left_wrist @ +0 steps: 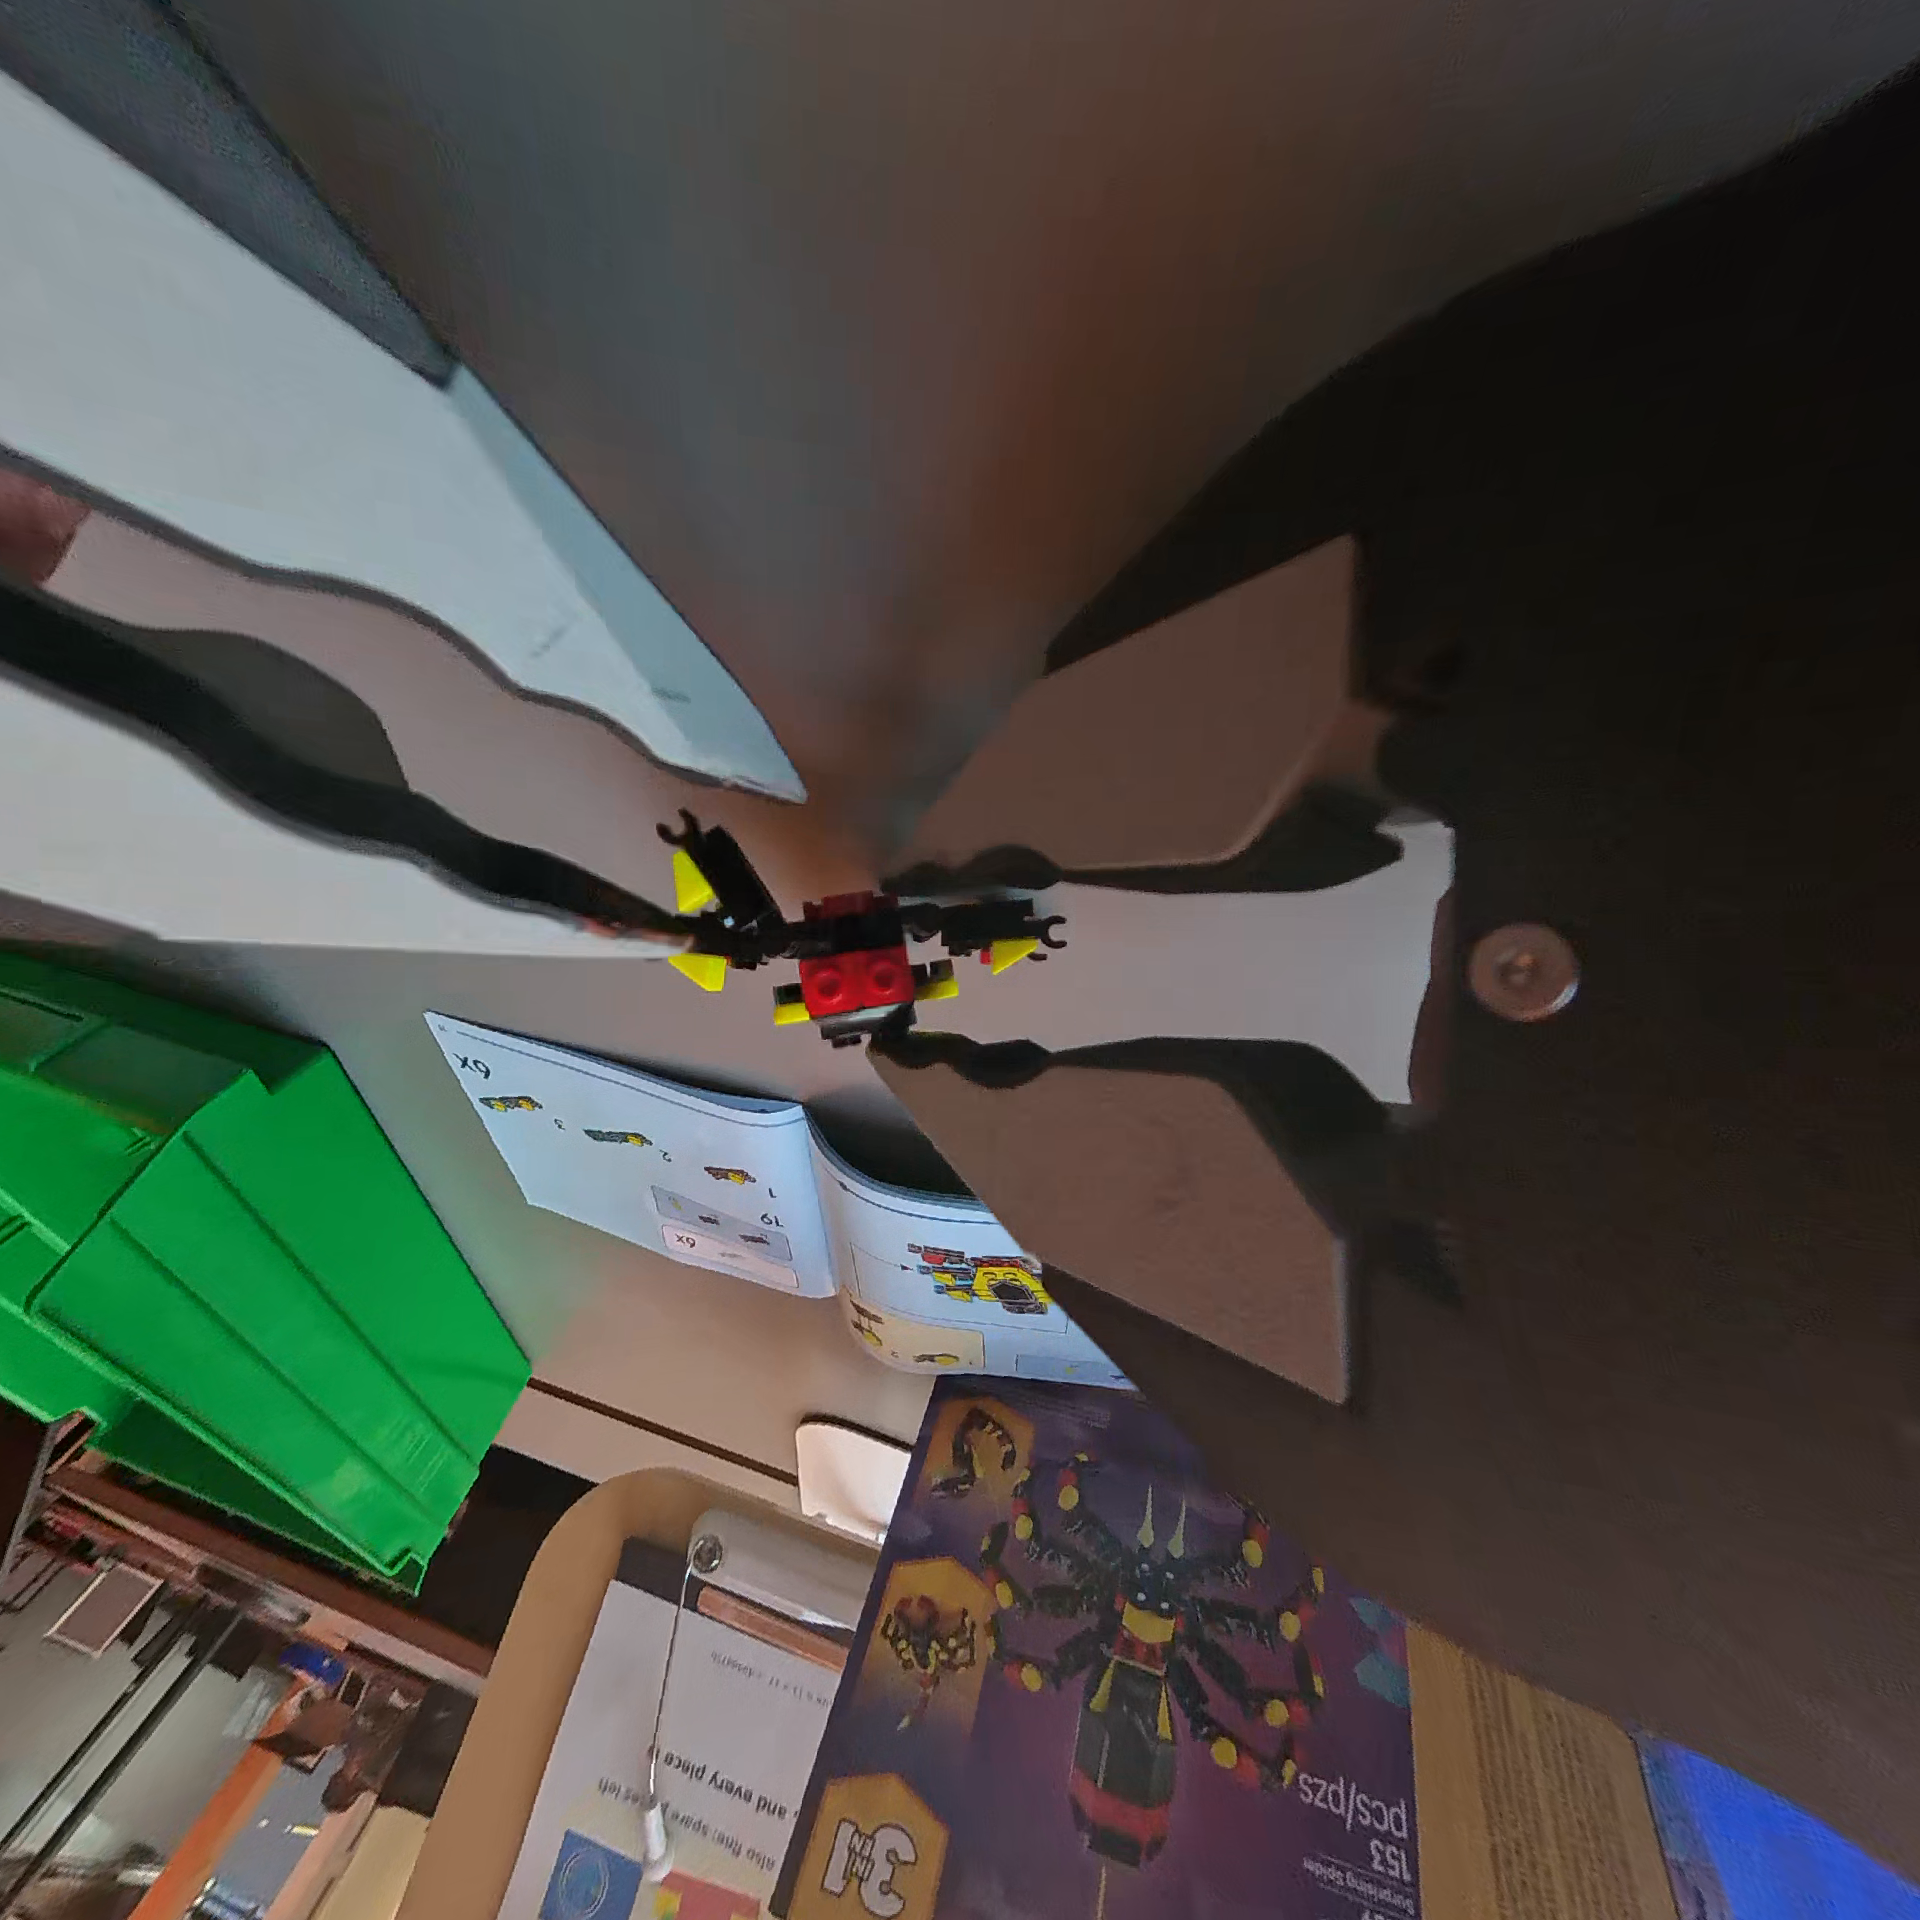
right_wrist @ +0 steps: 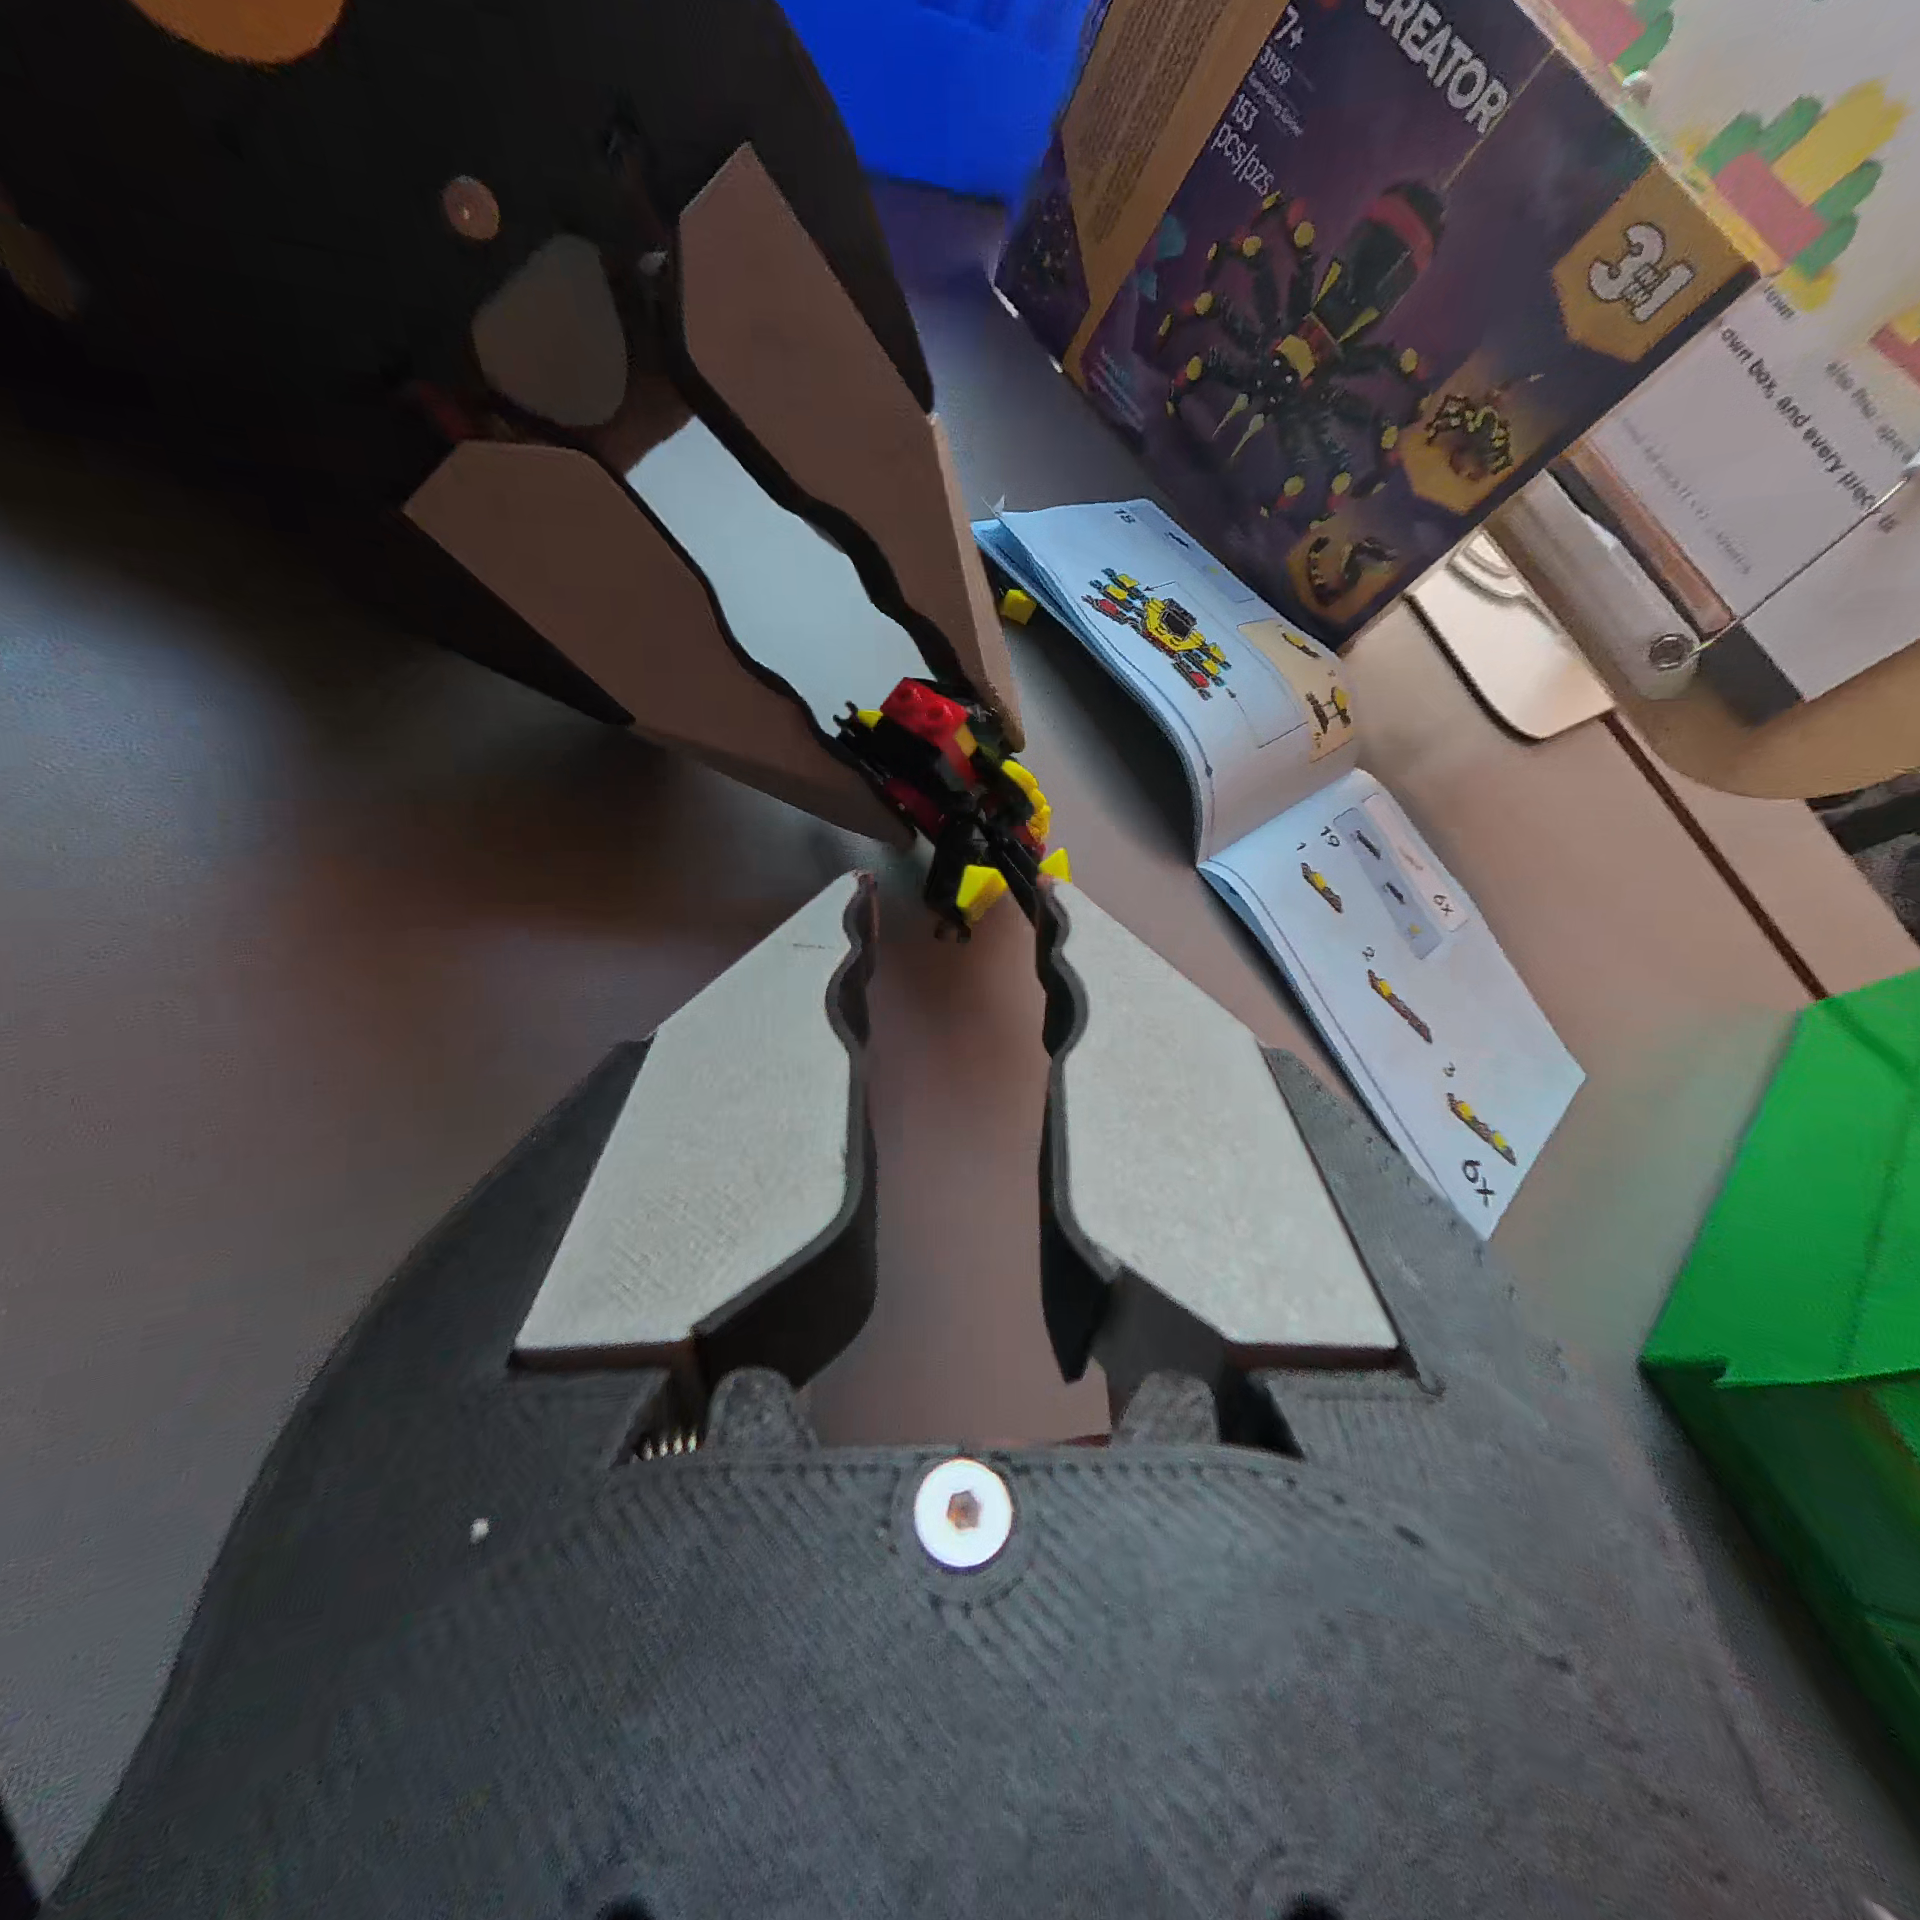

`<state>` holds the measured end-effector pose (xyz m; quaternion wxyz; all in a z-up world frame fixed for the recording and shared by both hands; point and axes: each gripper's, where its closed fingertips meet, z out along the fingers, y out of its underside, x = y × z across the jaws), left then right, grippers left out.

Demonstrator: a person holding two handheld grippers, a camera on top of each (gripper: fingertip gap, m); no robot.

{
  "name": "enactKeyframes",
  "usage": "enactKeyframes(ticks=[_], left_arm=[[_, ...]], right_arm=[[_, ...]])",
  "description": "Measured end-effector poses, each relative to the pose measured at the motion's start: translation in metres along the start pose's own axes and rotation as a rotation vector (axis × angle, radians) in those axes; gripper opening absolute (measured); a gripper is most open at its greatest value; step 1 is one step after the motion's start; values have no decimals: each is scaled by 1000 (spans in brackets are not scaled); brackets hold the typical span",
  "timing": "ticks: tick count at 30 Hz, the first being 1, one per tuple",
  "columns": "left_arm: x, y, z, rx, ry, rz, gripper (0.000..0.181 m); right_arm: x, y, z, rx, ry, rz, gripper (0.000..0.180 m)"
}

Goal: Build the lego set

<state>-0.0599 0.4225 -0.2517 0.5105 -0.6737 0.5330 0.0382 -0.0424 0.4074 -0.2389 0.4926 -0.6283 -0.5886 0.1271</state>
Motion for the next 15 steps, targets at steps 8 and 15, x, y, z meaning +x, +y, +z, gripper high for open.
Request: enactKeyframes(ticks=[8,15], left_arm=[[5,-3,-2,15,-23,148,23],[9,-1,-5,48,7,261,20]], right_arm=[[10,8,1,-64,105,-111,9],[6,7,0,-52,101,-187,10]])
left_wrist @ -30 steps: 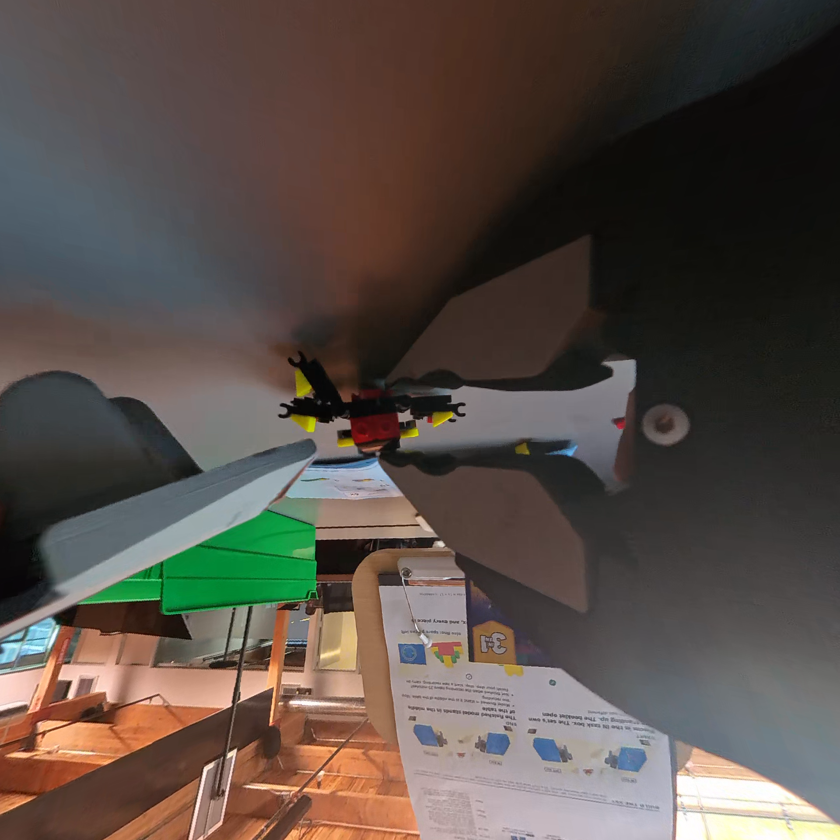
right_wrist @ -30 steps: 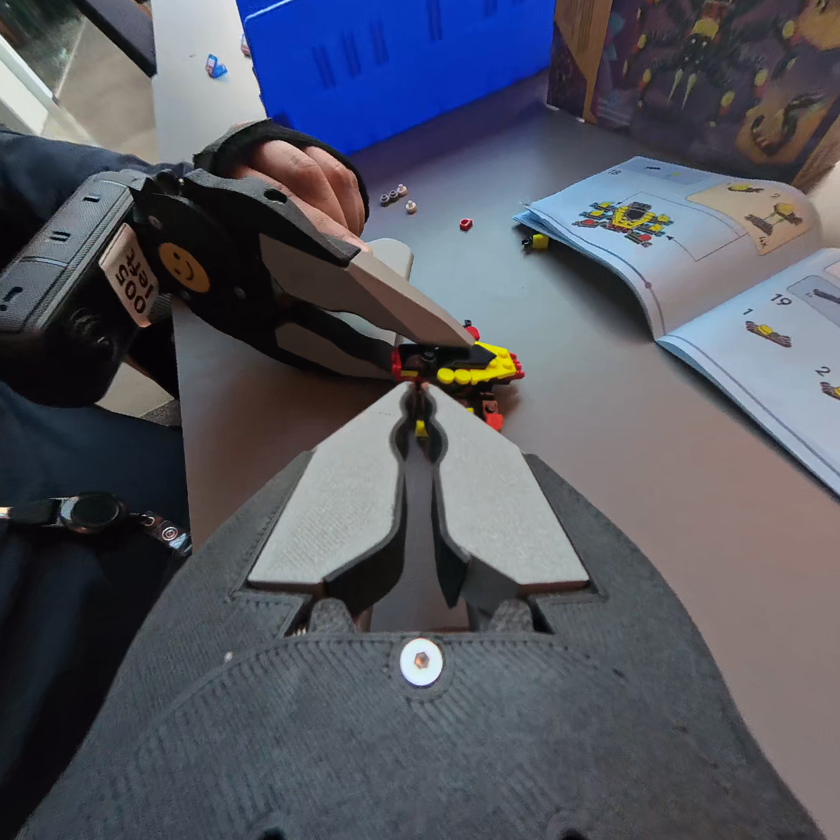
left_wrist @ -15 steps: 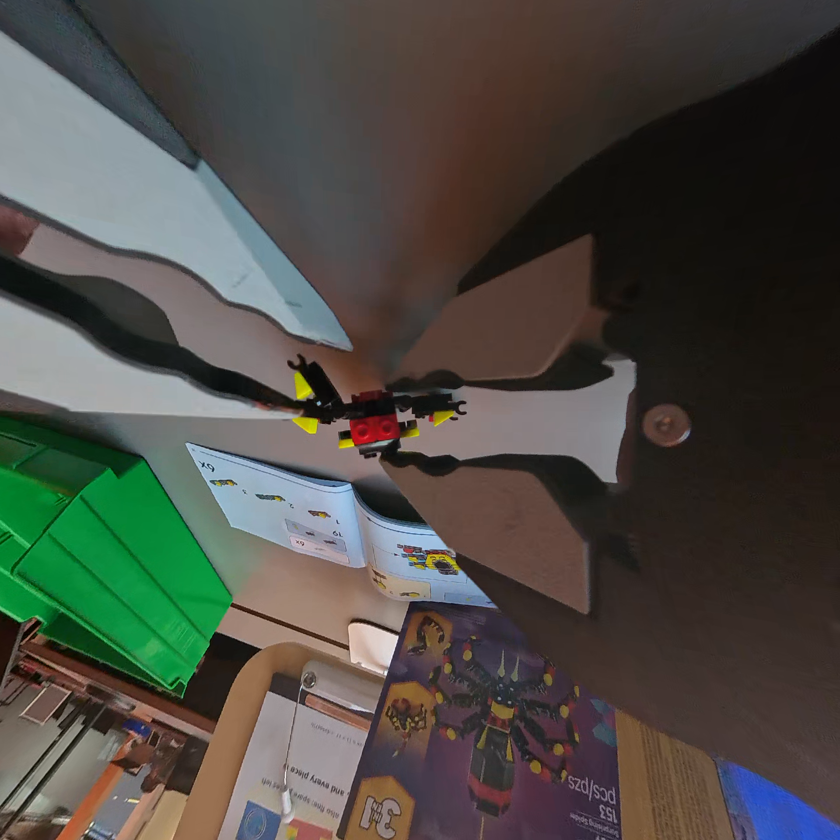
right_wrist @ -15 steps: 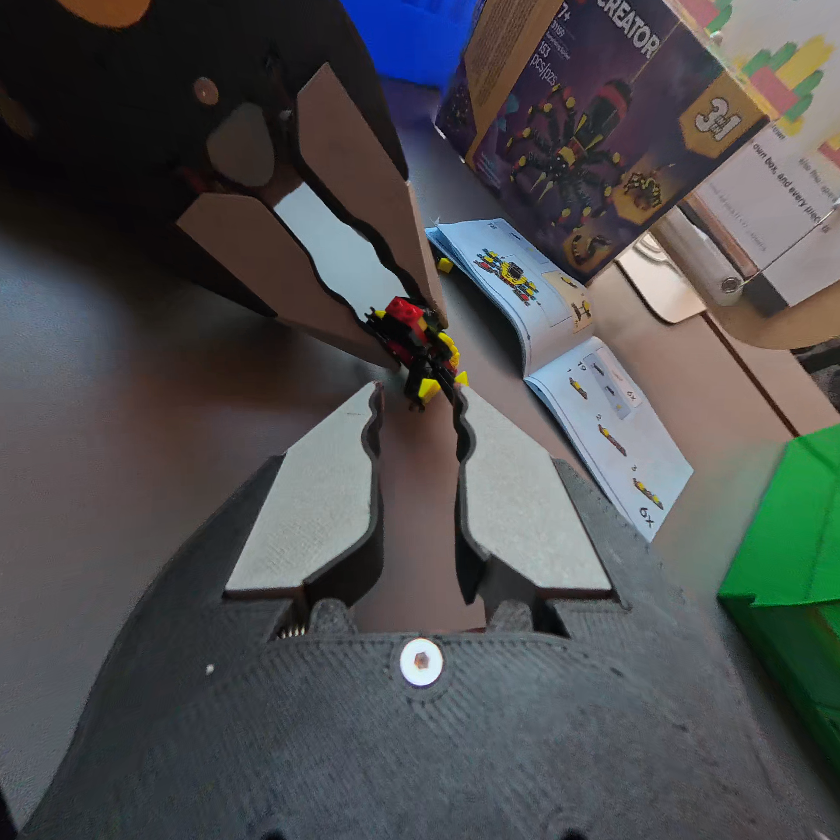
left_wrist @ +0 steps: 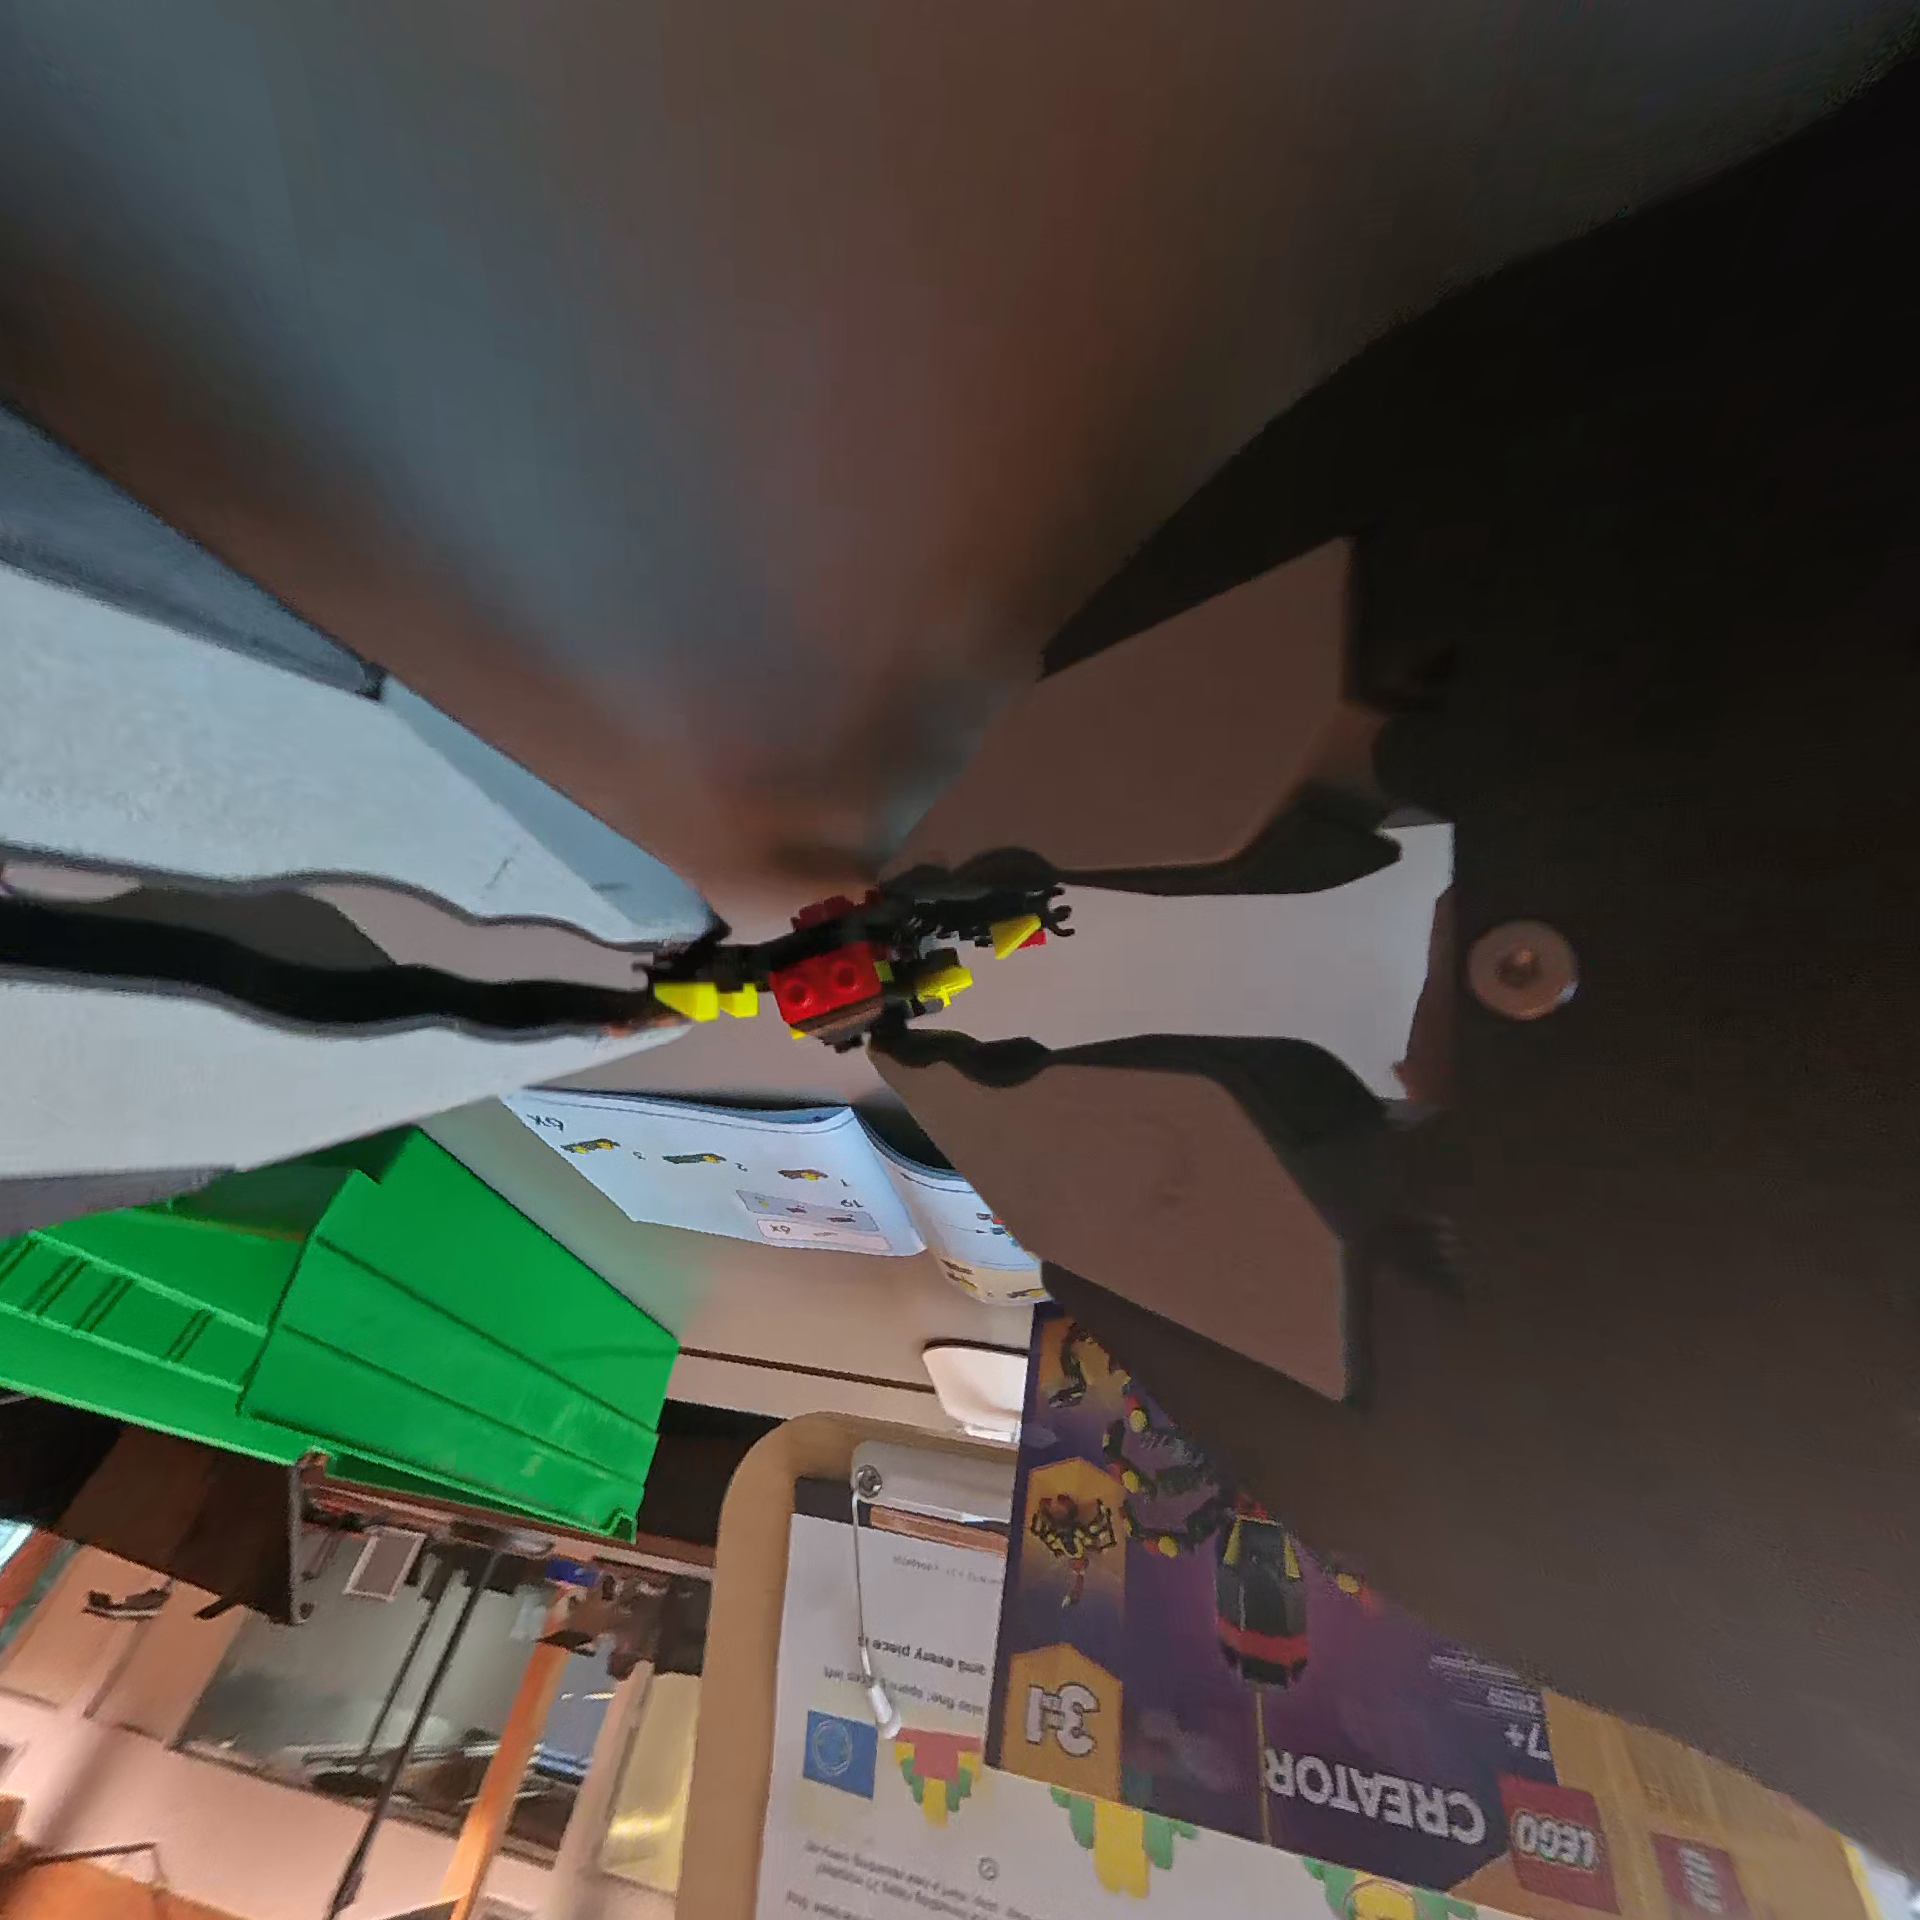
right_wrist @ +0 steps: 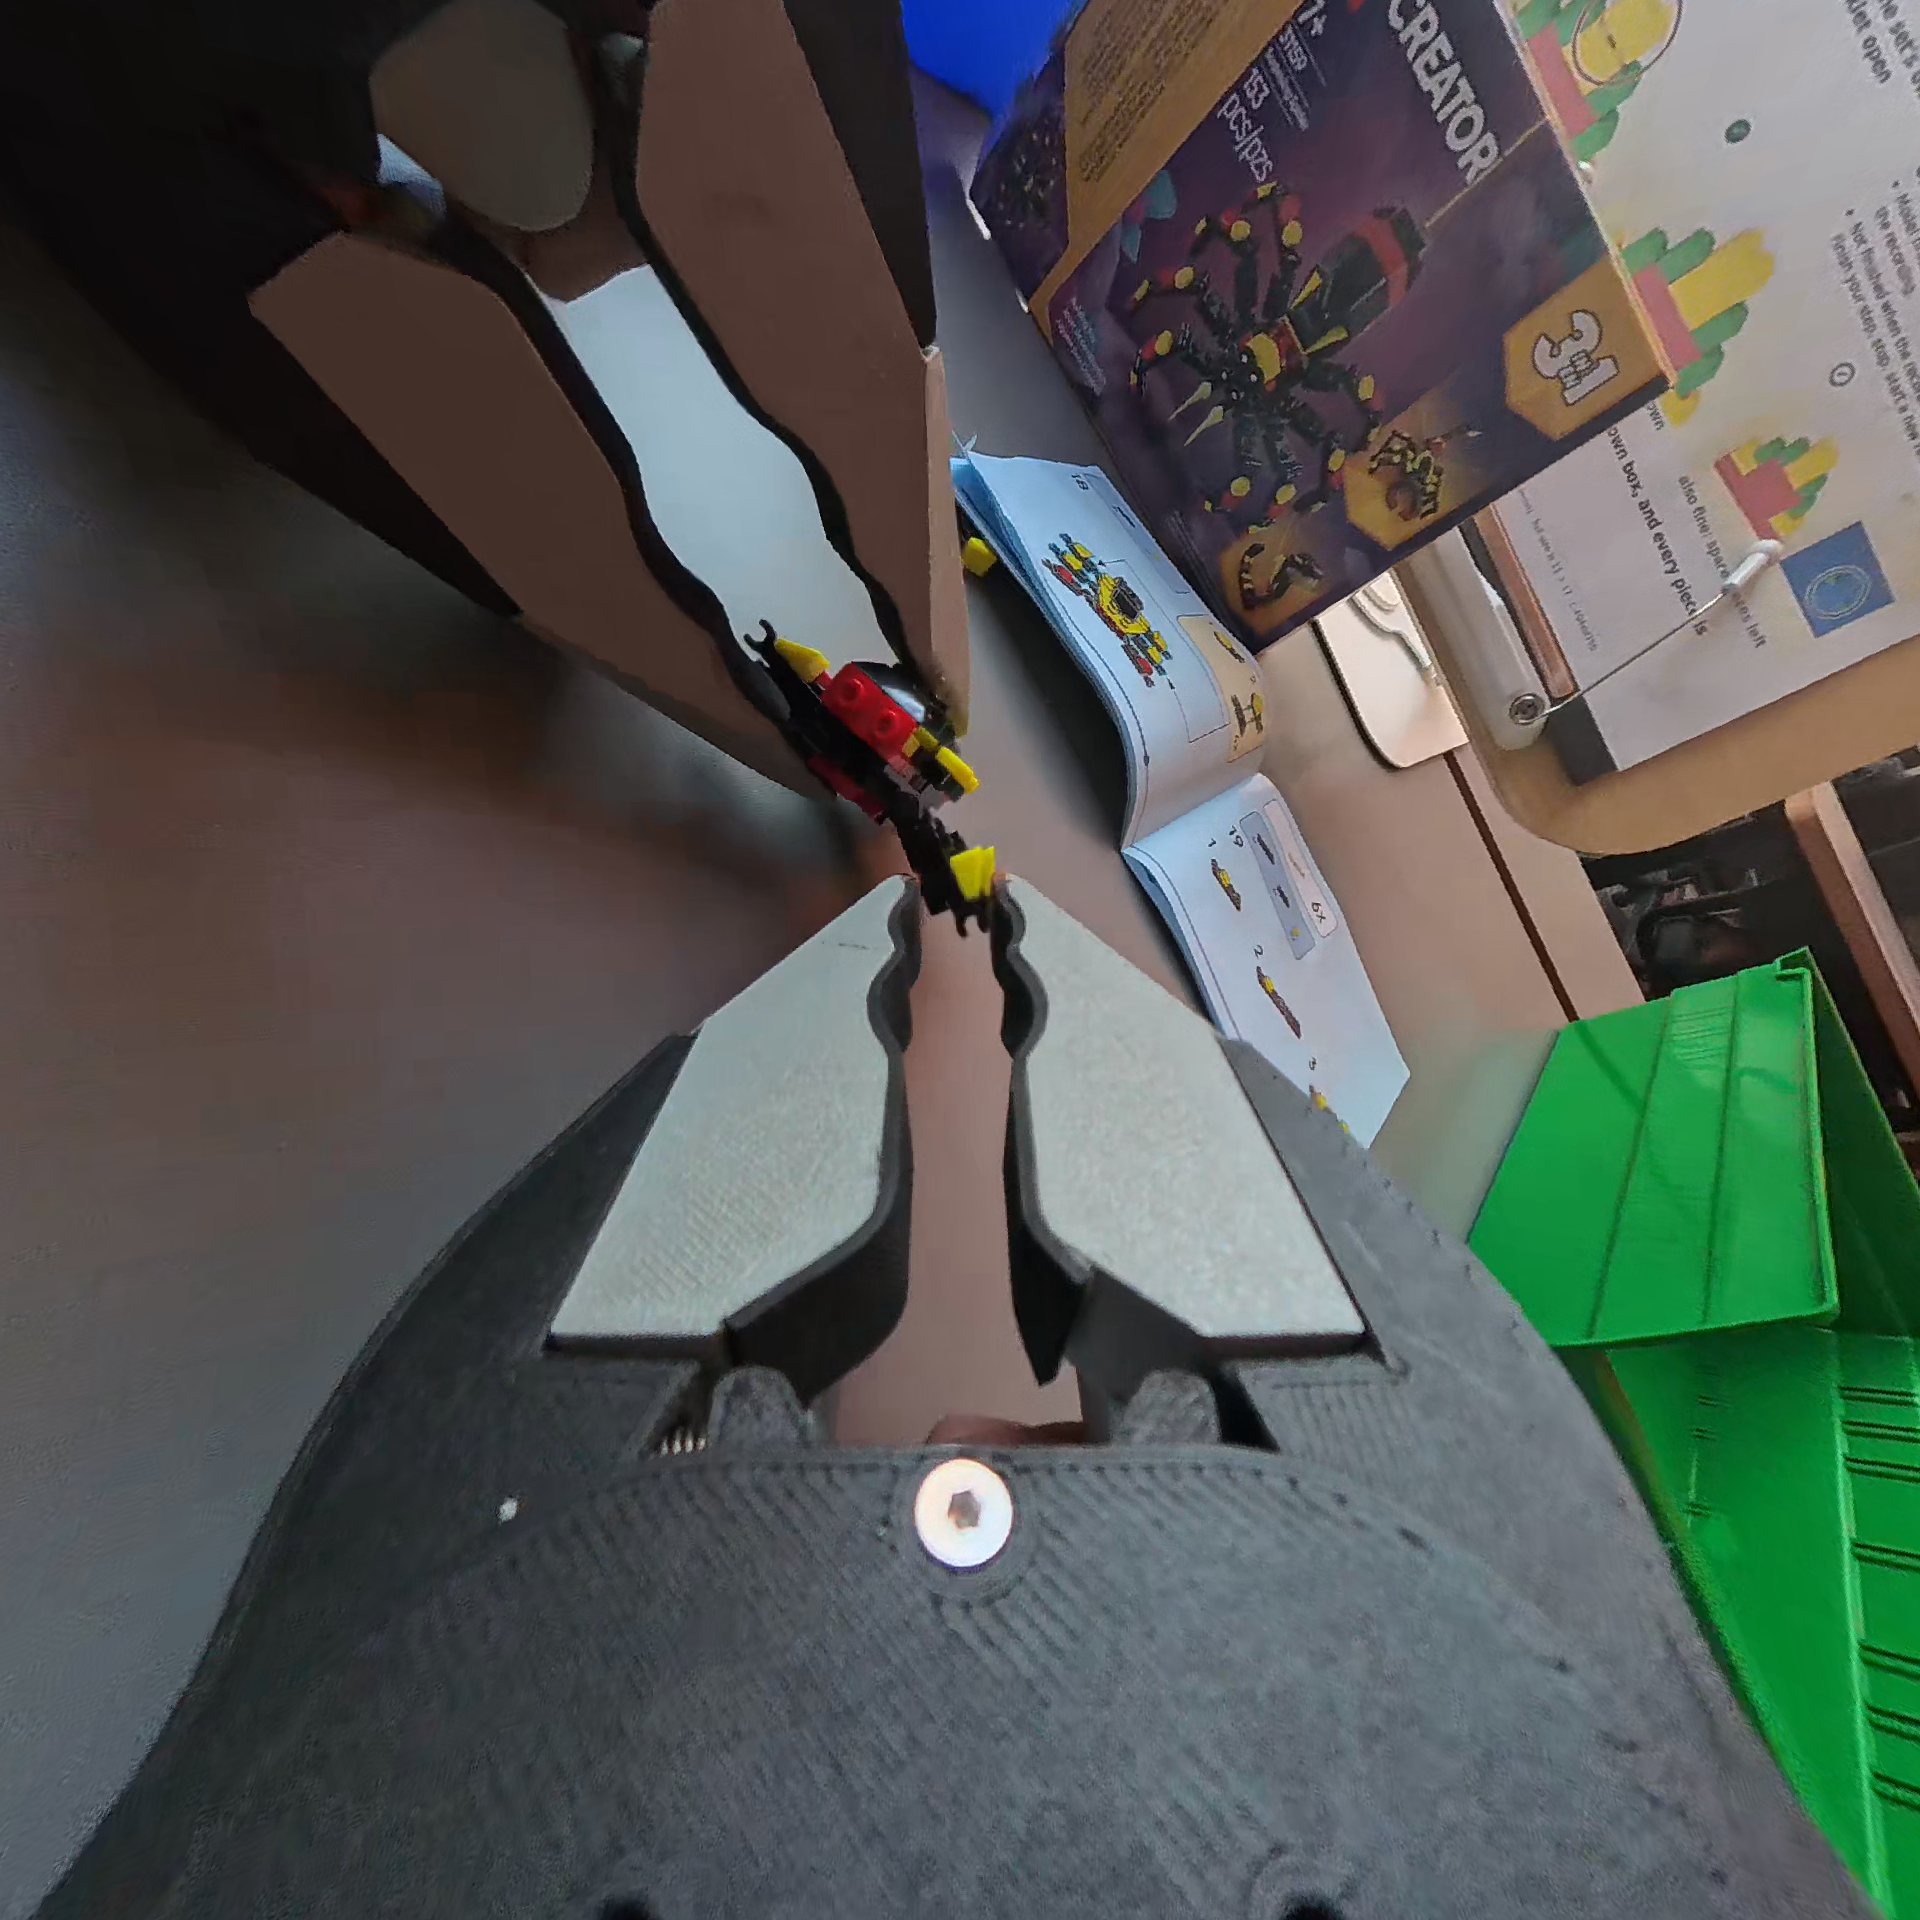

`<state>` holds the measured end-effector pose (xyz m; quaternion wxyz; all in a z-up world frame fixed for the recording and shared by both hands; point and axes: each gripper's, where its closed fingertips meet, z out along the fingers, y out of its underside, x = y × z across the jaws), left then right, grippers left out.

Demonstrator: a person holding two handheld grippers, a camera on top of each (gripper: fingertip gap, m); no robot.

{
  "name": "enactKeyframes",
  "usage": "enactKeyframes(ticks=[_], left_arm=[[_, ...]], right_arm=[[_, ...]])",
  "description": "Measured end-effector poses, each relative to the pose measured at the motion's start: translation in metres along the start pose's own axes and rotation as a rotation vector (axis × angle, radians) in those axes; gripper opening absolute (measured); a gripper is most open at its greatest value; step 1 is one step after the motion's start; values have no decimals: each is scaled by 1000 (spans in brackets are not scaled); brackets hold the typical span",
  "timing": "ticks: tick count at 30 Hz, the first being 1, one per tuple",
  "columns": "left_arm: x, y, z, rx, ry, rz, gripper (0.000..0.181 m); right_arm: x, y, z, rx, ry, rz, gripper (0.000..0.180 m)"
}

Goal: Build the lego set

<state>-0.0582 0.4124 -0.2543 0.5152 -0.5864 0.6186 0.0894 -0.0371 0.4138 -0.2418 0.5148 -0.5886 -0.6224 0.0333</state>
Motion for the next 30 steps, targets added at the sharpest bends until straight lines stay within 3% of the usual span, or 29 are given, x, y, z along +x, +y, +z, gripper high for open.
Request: enactKeyframes(ticks=[3,7,15,25,30], left_arm=[[7,1,-5,24,17,118,22],[8,-1,-4,9,-7,98,22],[6,-3,-1,2,-16,49,22],[9,-3,-1,-20,-71,230,22],[9,-5,-1,-2,-47,151,22]], right_arm=[[-9,-3,-1,31,-17,-108,12],[-10,-2,-3,42,60,-257,11],[-11,2,-4,16,47,-223,8],[-16,0,-3,22,64,-287,10],[-15,1,-3,29,47,-253,10]])
